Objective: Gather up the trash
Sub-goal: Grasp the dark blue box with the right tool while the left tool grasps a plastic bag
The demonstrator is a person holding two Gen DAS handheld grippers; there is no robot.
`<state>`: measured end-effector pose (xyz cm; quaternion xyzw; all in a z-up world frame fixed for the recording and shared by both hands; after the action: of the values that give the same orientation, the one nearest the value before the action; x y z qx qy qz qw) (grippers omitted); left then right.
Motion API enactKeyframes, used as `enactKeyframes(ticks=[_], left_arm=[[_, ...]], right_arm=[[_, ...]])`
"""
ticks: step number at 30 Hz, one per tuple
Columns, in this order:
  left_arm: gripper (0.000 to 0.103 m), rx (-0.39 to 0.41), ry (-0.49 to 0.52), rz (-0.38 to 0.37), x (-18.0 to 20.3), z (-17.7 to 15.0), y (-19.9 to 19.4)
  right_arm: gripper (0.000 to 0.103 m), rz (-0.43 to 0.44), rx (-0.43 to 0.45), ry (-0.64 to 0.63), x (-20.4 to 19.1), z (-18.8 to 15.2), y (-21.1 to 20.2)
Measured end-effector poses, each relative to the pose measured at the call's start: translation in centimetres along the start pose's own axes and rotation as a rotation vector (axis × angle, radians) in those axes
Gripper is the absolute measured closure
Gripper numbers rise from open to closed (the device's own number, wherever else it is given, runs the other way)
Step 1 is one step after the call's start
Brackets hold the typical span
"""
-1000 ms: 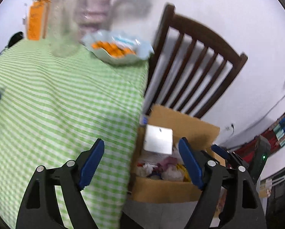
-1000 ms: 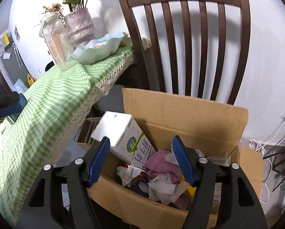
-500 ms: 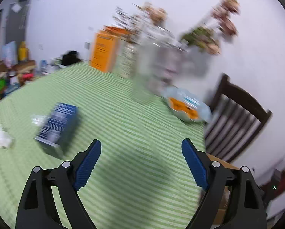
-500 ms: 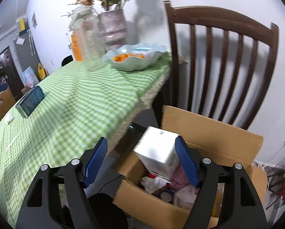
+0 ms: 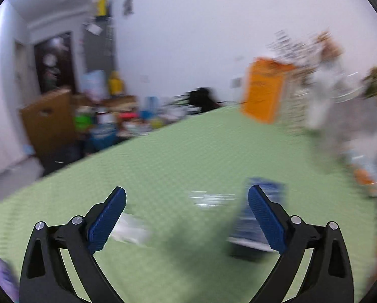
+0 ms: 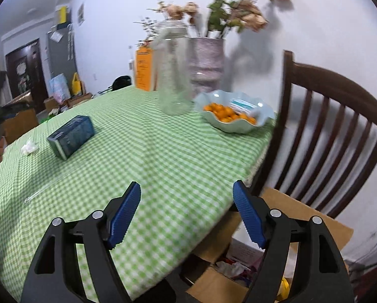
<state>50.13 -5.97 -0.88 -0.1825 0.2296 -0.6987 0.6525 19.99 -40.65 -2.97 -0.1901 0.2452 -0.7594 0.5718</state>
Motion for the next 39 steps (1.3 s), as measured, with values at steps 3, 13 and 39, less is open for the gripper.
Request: enactKeyframes(ticks=[3, 13, 39], left_arm=[[0.009, -0.051, -0.022, 0.017, -3.5, -1.2, 3.7], [0.009, -0.223, -0.136, -0.049, -8.9, -5.5, 9.0], [0.064, -0.257, -0.415, -0.182, -13.0, -5.8, 8.3]], right_arm=[[0.030, 0.007, -0.015, -0.035, -2.0, 0.3, 0.5], [0.025, 0.133, -0.041, -0.151, -12.4, 3.7, 4.9], [0.033, 0.155, -0.189, 0.000, -29.0, 6.7, 20.5]])
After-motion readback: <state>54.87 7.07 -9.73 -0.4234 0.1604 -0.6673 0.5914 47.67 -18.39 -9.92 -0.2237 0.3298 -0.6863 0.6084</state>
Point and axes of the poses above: each gripper's, at about its wrist camera, not at the fingertips, and y roughly the way its jaws point, x to its right, z to its top, the point moved 10 cm from there along y, roughly the way its jaws point, and after that the axes turned 2 degrees about -y, right-handed, at the moved point
